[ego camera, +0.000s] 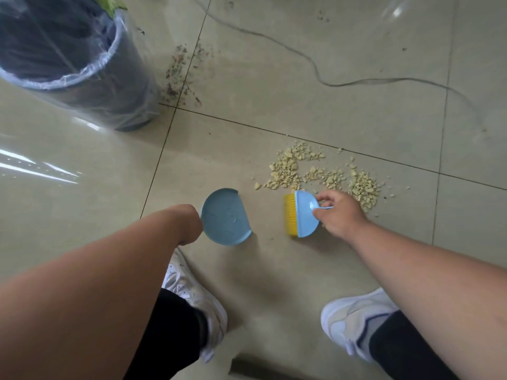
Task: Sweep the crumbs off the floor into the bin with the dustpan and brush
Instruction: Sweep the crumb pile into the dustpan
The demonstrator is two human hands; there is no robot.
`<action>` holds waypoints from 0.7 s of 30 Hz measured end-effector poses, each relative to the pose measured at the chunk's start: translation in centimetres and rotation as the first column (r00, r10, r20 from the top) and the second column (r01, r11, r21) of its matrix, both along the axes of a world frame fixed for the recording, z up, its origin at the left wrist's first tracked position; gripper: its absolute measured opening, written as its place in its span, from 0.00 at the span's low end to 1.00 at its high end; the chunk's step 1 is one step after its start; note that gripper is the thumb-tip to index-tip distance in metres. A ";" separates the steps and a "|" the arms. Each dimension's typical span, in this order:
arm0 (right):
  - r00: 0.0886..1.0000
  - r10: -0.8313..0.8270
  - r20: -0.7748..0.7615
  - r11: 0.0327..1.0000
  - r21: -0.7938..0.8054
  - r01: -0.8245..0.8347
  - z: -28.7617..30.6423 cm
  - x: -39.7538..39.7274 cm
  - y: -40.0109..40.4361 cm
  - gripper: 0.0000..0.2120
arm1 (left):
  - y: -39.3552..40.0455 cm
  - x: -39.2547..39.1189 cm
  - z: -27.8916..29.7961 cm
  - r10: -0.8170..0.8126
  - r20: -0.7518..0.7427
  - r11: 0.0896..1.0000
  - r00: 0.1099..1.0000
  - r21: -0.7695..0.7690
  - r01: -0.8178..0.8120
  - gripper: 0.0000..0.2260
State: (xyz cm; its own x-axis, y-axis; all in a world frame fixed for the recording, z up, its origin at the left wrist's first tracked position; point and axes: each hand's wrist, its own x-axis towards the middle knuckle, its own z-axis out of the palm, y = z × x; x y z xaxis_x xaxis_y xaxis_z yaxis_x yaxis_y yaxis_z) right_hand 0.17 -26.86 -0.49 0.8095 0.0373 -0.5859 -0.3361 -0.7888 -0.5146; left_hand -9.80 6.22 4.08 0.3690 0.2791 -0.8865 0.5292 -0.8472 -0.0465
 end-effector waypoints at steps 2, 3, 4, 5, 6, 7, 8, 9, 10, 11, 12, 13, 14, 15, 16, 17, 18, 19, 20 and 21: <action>0.993 0.103 -0.061 0.995 0.008 -0.103 0.3 -1.8 0.1 0.14 | -0.1 0.0 -0.5 -0.051 -0.008 0.999 0.999 0.009 0.051 0.14; 0.980 0.183 -0.080 0.983 0.001 -0.183 0.3 -2.7 0.1 0.14 | -0.1 0.0 -0.8 -0.065 -0.003 0.998 0.998 0.001 0.065 0.14; 0.960 0.266 -0.089 0.963 -0.010 -0.268 0.1 -3.5 0.1 0.14 | -0.2 -0.1 -1.1 -0.100 -0.015 0.995 0.995 0.005 0.100 0.14; 0.935 0.345 -0.086 0.937 -0.025 -0.348 0.0 -3.9 0.0 0.14 | -0.3 -0.4 -1.1 -0.039 0.033 0.999 0.999 -0.008 0.039 0.14; 0.907 0.413 -0.084 0.908 -0.042 -0.418 0.0 -4.1 -0.1 0.15 | -0.3 -0.7 -1.2 -0.041 0.045 0.999 0.998 -0.026 0.042 0.14; 0.880 0.468 -0.085 0.879 -0.062 -0.473 0.1 -3.8 -0.2 0.15 | -0.4 -1.0 -1.4 -0.037 0.044 0.999 0.998 -0.037 0.038 0.15; 0.859 0.505 -0.085 0.855 -0.085 -0.511 0.2 -3.3 -0.2 0.16 | -0.5 -1.2 -1.5 -0.035 0.013 0.999 0.999 -0.024 0.035 0.15; 0.845 0.529 -0.077 0.837 -0.111 -0.535 0.3 -2.5 -0.3 0.16 | -0.6 -1.3 -1.9 -0.009 0.032 1.000 0.999 -0.012 0.009 0.15; 0.839 0.541 -0.058 0.828 -0.142 -0.543 0.5 -1.6 -0.4 0.16 | -0.8 -1.4 -1.8 0.005 0.043 1.000 0.999 -0.022 -0.004 0.15; 0.842 0.539 -0.031 0.826 -0.174 -0.536 0.7 -0.5 -0.6 0.16 | -1.0 -1.3 -1.9 0.012 0.051 1.000 0.999 -0.026 -0.010 0.15; 0.851 0.526 -0.008 0.832 -0.202 -0.516 1.0 0.5 -0.8 0.15 | -1.0 -1.2 -1.8 0.016 0.057 0.999 0.998 -0.030 -0.014 0.15; 0.862 0.507 0.011 0.841 -0.224 -0.492 1.2 1.5 -1.1 0.15 | -1.1 -1.2 -2.0 0.049 0.054 0.998 0.997 -0.031 -0.047 0.14; 0.871 0.491 0.021 0.848 -0.238 -0.473 1.5 2.4 -1.5 0.15 | -0.9 -1.1 -2.3 0.054 0.056 0.998 0.997 -0.024 -0.053 0.14; 0.876 0.482 0.017 0.852 -0.244 -0.464 1.7 3.2 -1.7 0.15 | -1.0 -1.1 -2.4 0.075 0.074 0.997 0.994 -0.021 -0.074 0.13; 0.879 0.476 0.003 0.855 -0.237 -0.462 2.0 3.8 -1.8 0.15 | -1.0 -1.1 -2.3 0.095 0.064 0.995 0.993 -0.013 -0.094 0.13; 0.883 0.469 -0.012 0.860 -0.220 -0.460 2.4 4.2 -1.8 0.15 | -1.1 -0.9 -2.4 0.104 0.066 0.995 0.992 -0.012 -0.103 0.14; 0.888 0.459 -0.020 0.869 -0.200 -0.453 2.7 4.4 -1.6 0.15 | -1.0 -0.8 -2.6 0.093 0.061 0.996 0.994 -0.014 -0.092 0.15; 0.897 0.441 -0.020 0.882 -0.177 -0.437 3.0 4.4 -1.2 0.14 | -1.0 -0.6 -2.6 0.071 0.088 0.997 0.994 -0.020 -0.069 0.15; 0.911 0.412 -0.016 0.900 -0.145 -0.410 3.3 4.3 -0.6 0.13 | -0.8 -0.4 -2.6 0.036 0.054 0.999 0.998 0.015 -0.037 0.14; 0.926 0.377 -0.015 0.921 -0.102 -0.377 3.5 4.0 0.2 0.11 | -0.5 -0.4 -2.3 -0.021 0.019 0.999 1.000 0.042 0.020 0.13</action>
State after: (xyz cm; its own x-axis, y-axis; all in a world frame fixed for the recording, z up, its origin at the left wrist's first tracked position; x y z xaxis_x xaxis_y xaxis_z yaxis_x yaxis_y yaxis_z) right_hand 4.19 -26.70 2.99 0.7500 0.2808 -0.5989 -0.0017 -0.9046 -0.4262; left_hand -10.16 5.75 1.76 0.3921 0.3077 -0.8669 0.5127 -0.8556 -0.0718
